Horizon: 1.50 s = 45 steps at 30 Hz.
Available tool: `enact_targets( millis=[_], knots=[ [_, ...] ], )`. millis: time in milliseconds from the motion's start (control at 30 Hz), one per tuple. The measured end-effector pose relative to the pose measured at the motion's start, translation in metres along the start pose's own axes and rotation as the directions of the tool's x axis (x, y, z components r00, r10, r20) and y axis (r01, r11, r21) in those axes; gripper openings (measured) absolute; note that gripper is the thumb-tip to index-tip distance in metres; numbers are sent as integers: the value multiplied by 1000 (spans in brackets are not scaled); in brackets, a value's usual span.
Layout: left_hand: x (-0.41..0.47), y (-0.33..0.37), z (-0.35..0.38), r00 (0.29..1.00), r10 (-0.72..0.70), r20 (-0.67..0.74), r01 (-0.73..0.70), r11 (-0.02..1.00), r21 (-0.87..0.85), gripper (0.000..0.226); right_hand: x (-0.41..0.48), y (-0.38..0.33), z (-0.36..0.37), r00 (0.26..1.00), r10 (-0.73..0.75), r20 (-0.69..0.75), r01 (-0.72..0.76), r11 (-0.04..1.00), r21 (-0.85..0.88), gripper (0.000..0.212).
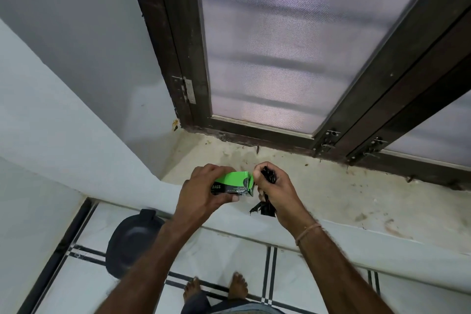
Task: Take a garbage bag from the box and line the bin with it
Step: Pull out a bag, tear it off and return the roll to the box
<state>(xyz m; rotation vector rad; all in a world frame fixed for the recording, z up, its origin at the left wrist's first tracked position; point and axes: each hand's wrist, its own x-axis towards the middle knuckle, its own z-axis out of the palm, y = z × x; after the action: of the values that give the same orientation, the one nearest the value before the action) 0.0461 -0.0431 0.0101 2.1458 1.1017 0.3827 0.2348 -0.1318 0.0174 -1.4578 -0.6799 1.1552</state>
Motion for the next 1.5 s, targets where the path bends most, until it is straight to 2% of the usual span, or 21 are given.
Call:
enact_targets(
  millis=[100,200,267,367,433,533,733,933,1133,1400,1500],
  knots=[
    [3,-1,-2,1000,3,14,-4,1000,23,64,-1,4,-1,999,37,15,-37,998,43,16],
    [4,-3,-3,1000,3,15,-3,999,38,63,-2,-1,-8,997,-29,73,38,992,-118,23],
    [4,-5,-4,1000,-1,12,0,999,34,62,1,-8,-15,990,-72,125,99,970,-223,18],
    [5,-4,-3,1000,6,14,-7,1000,26,61,8,-15,-25,977,-84,199,150,926,-347,14],
    [6,-4,-3,1000,13,14,-13,1000,22,62,10,-19,-29,972,-72,222,152,917,-369,16],
    [7,-4,-2,1000,9,10,-9,1000,-12,64,13,-16,-31,980,-64,190,118,951,-287,19],
    [7,2,2,999,23,37,-22,1000,-17,65,9,-5,-12,995,-101,-19,94,970,-226,14],
    [1,-2,3,1000,20,23,-19,999,-26,63,8,-3,-9,996,-93,-11,86,952,-293,16],
    [-1,-4,2,1000,-2,-14,1,999,-33,64,3,0,-6,993,-120,-18,118,989,-92,9],
    [1,-2,7,997,-31,-71,30,999,-13,61,1,10,4,993,-80,-81,81,997,7,6],
    [1,-4,11,992,-58,-113,57,998,-12,60,-1,17,8,991,-94,-99,92,996,-18,13]
  ],
)
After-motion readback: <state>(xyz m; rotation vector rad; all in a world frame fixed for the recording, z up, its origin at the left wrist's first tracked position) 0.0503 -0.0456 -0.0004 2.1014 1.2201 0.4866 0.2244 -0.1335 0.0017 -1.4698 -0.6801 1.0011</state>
